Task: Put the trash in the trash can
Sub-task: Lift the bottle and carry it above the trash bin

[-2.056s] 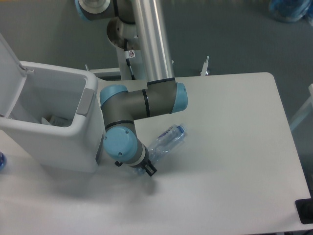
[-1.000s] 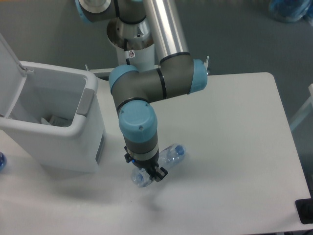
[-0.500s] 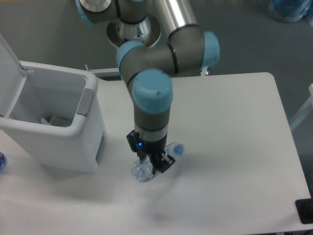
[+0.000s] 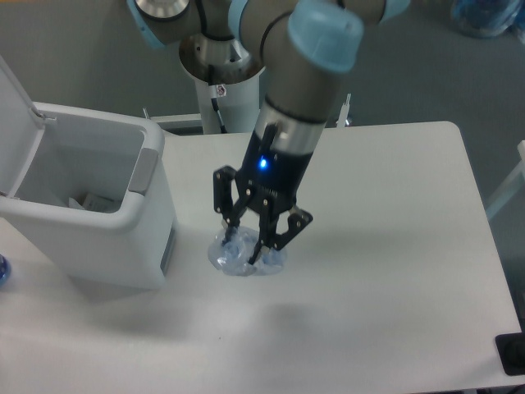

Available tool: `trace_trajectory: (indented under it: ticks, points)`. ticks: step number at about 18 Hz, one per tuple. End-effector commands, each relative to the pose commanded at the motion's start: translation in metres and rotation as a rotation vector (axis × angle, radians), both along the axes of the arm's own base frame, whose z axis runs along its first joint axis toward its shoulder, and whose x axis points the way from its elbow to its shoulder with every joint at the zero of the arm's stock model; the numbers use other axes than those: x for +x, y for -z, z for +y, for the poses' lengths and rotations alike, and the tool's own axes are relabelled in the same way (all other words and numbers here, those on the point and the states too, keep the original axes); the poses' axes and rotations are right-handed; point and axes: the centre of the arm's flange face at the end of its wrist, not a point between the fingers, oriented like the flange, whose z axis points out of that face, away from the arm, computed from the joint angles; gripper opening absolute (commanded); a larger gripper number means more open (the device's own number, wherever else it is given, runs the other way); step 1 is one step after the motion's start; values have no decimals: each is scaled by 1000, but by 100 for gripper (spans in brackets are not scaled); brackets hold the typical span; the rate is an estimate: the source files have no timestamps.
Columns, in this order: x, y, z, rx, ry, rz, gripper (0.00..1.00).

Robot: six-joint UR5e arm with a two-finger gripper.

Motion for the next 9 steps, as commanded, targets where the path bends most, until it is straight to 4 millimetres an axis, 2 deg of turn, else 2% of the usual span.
trace_trajectory:
  ticks: [4, 9]
  points:
    - [4, -36, -6, 117, 0, -76, 48]
    - [36, -80, -21, 205, 17, -107, 48]
